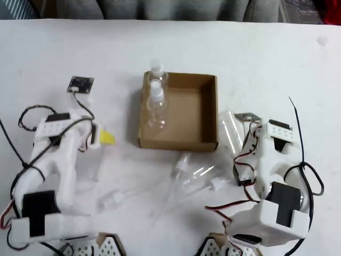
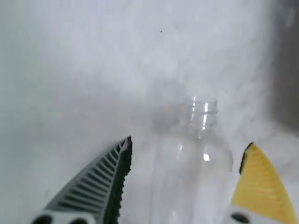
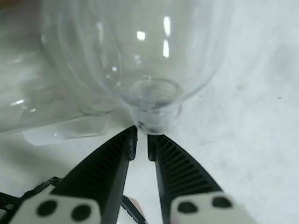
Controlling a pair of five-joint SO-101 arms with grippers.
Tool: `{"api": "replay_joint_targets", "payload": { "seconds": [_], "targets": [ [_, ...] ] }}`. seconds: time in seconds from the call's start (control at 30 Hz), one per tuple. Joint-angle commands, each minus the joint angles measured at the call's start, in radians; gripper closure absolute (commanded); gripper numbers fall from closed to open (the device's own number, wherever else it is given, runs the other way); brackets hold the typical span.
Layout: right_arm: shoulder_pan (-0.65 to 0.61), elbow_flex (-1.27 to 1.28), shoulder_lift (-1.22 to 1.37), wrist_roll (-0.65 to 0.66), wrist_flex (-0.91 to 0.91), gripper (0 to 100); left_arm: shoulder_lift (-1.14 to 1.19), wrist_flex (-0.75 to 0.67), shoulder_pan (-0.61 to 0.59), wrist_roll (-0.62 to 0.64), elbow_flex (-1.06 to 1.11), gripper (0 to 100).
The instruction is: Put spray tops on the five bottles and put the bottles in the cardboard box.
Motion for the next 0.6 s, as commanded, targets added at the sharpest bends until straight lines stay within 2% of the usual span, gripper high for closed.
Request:
{"api": "replay_joint_targets", "payload": {
  "seconds": [0.0,0.23,0.4,0.57],
  "targets": [
    [-0.004,0.000,-0.035,0.003,-0.002,98.3,0.062,0.049,-0.002,0.006,-0.121,66],
    [-0.004,0.000,-0.035,0.003,-0.002,98.3,0.074,0.060,-0.002,0.005,-0.127,66],
    [-0.007,0.002,-0.035,0.003,-0.002,98.3,0.074,0.063,0.019,-0.098,-0.124,66],
    [-0.008,0.002,-0.035,0.003,-0.002,98.3,0.076,0.063,0.024,-0.107,-0.124,66]
  ]
}}
